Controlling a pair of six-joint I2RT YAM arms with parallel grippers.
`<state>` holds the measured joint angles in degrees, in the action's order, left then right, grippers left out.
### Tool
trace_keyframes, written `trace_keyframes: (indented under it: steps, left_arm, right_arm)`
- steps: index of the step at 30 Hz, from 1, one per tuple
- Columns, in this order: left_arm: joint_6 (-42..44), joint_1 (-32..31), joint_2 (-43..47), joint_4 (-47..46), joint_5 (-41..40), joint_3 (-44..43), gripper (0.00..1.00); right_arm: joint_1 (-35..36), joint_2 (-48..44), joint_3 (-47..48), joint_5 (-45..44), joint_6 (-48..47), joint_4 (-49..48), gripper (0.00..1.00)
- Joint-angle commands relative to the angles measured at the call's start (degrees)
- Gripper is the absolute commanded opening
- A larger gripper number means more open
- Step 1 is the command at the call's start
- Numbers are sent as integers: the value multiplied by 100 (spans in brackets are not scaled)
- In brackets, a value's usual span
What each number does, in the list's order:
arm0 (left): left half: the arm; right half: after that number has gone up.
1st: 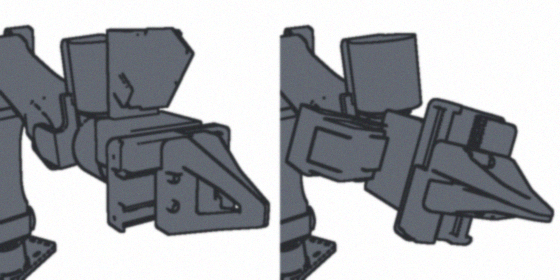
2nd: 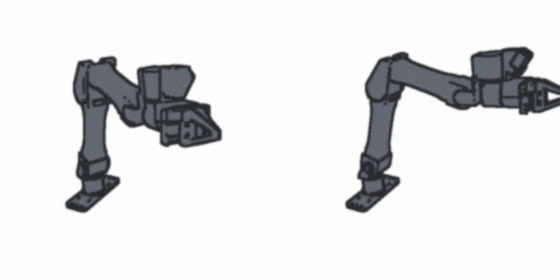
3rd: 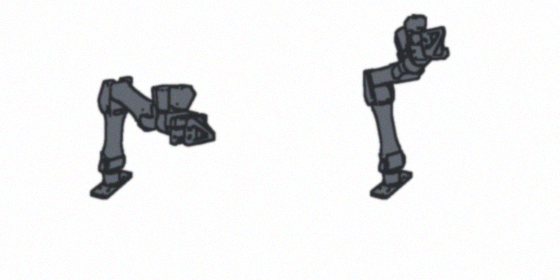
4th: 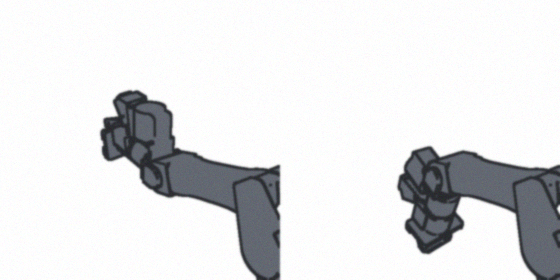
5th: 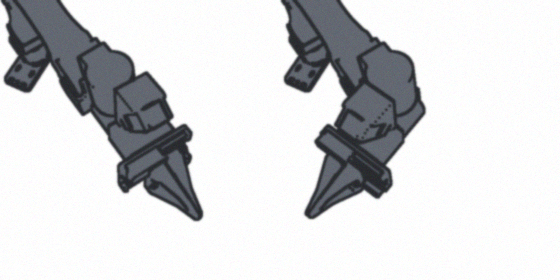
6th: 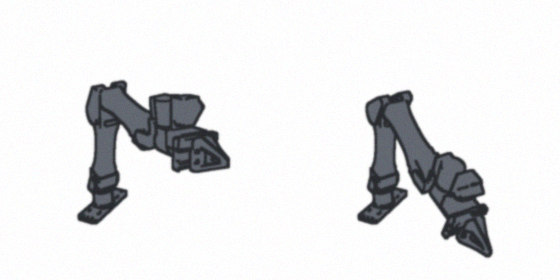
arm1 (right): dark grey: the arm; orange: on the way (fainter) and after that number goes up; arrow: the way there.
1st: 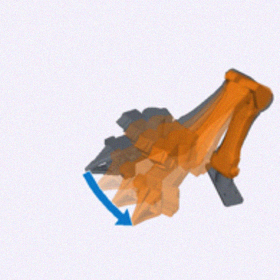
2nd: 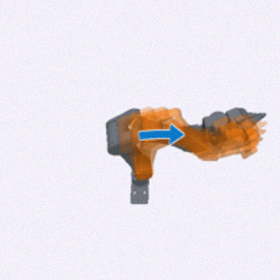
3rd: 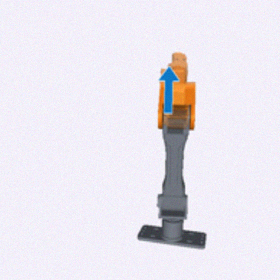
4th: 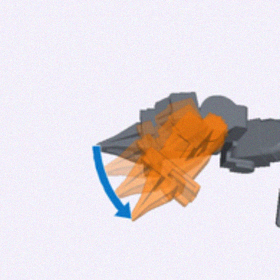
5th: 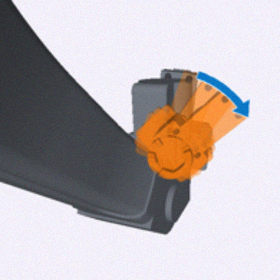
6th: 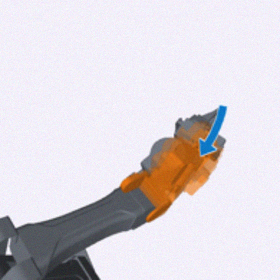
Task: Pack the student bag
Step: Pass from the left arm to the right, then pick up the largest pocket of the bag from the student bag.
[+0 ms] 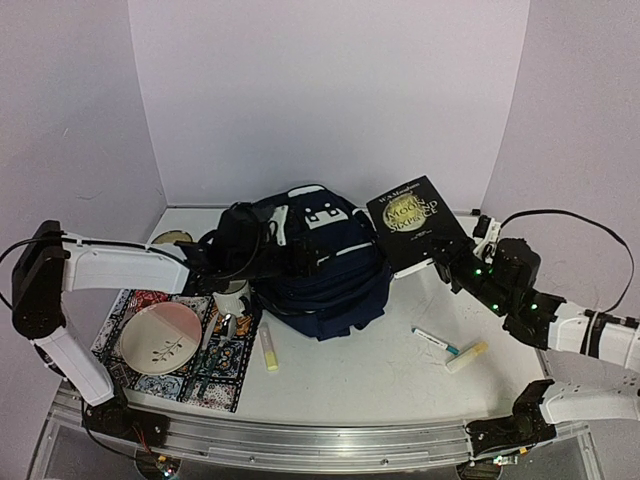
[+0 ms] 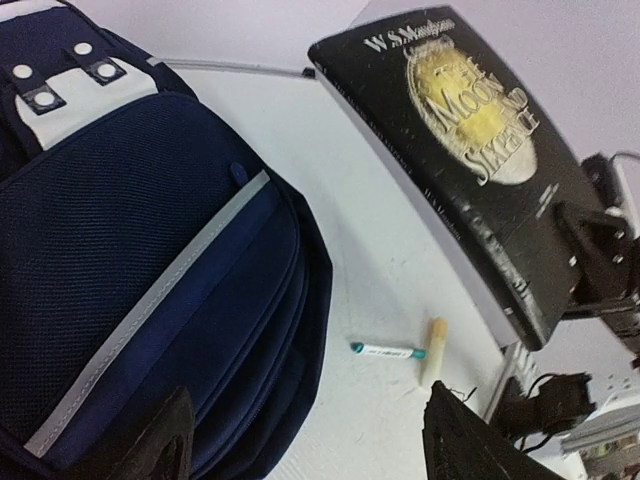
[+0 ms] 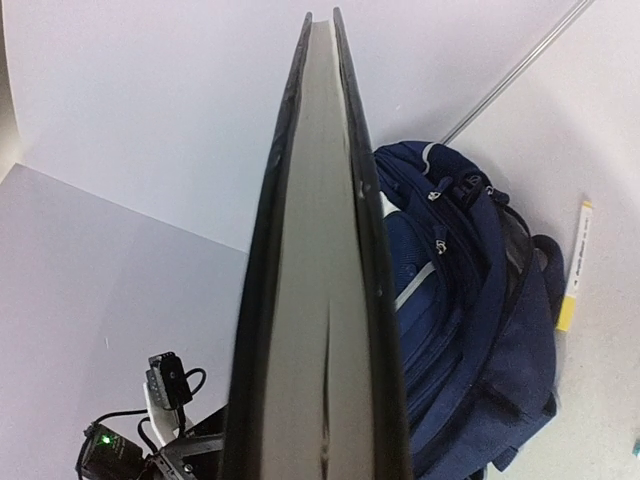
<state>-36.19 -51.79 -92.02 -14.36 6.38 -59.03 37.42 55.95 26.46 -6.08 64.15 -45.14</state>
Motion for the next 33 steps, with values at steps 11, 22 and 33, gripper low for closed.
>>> trace_keyframes:
  steps: [11,22,33]
  left_arm:
    - [3315,-1104,-1181,3099,-1982,-2109,79]
    - [3860,-1258,-2138,3316,-2981,-2827,72]
    - [4131,-1261,-2672,3507,-3701,-3417,35]
  right_arm:
    - [-41,-1083,171,-396,-129,894,0]
    - [-41,-1262,78,-309,-25,1086,0]
    - [-37,-1294,52,-174,12,1120,0]
